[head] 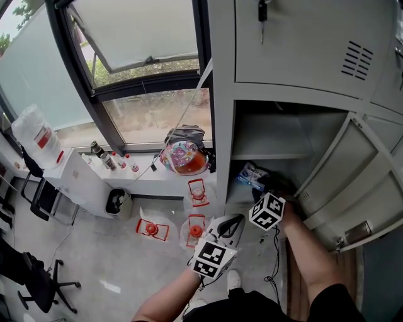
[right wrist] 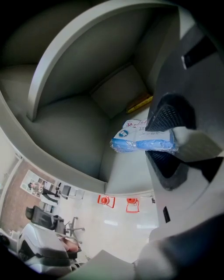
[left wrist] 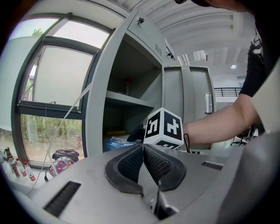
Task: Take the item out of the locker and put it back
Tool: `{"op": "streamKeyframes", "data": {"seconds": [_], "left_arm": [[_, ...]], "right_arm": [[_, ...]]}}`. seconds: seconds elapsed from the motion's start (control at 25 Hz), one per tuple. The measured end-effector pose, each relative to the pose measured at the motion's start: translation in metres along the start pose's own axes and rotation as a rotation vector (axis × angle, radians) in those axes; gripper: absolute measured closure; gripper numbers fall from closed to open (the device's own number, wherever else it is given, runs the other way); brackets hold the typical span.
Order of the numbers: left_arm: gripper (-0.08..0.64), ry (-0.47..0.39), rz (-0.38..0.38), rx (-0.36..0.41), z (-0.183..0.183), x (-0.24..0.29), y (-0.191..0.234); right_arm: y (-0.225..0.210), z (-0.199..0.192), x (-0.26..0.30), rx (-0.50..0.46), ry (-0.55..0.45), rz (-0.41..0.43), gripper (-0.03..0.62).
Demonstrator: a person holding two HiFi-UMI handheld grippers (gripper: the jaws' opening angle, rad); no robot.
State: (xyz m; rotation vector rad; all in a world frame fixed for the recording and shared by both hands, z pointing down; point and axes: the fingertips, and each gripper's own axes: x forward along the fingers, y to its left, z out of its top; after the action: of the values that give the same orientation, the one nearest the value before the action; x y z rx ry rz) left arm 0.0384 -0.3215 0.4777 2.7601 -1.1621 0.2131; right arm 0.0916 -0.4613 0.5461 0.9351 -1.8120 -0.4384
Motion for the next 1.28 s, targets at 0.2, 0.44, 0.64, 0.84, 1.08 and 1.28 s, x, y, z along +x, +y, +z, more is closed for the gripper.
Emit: {"op": "streamKeyframes", "data": {"seconds": [0.2, 0.44, 0.64, 0.84, 1.08, 1.28], "left_arm": [[0.543, -0.003, 0.004, 0.002, 0.000, -0.006, 0.000], [0.543, -0.006, 0.011, 0.002, 0.001, -0.015, 0.000], [0.543, -0.012, 0.005, 0.012, 0.005, -0.027, -0.006], [0.543, -0.023, -0.008, 0.027, 0.009, -0.047, -0.018], [0.543, -0.036, -0.032, 0.041, 0.011, -0.081, -0.037], [0.543, -0.041, -0.058, 0.042, 0.005, -0.114, -0.053]], "right_arm": [[0.004, 0.000, -0.001, -0.018, 0.007, 0.010, 0.371], [0.002, -0.001, -0.008, -0.021, 0.009, -0.012, 0.339], [0.001, 0.007, -0.031, 0.022, -0.030, -0.049, 0.345], [0.003, 0.021, -0.069, 0.133, -0.111, -0.093, 0.456], [0.020, 0.031, -0.115, 0.306, -0.183, -0.100, 0.540], [0.048, 0.040, -0.154, 0.476, -0.238, -0.084, 0.540]]}}
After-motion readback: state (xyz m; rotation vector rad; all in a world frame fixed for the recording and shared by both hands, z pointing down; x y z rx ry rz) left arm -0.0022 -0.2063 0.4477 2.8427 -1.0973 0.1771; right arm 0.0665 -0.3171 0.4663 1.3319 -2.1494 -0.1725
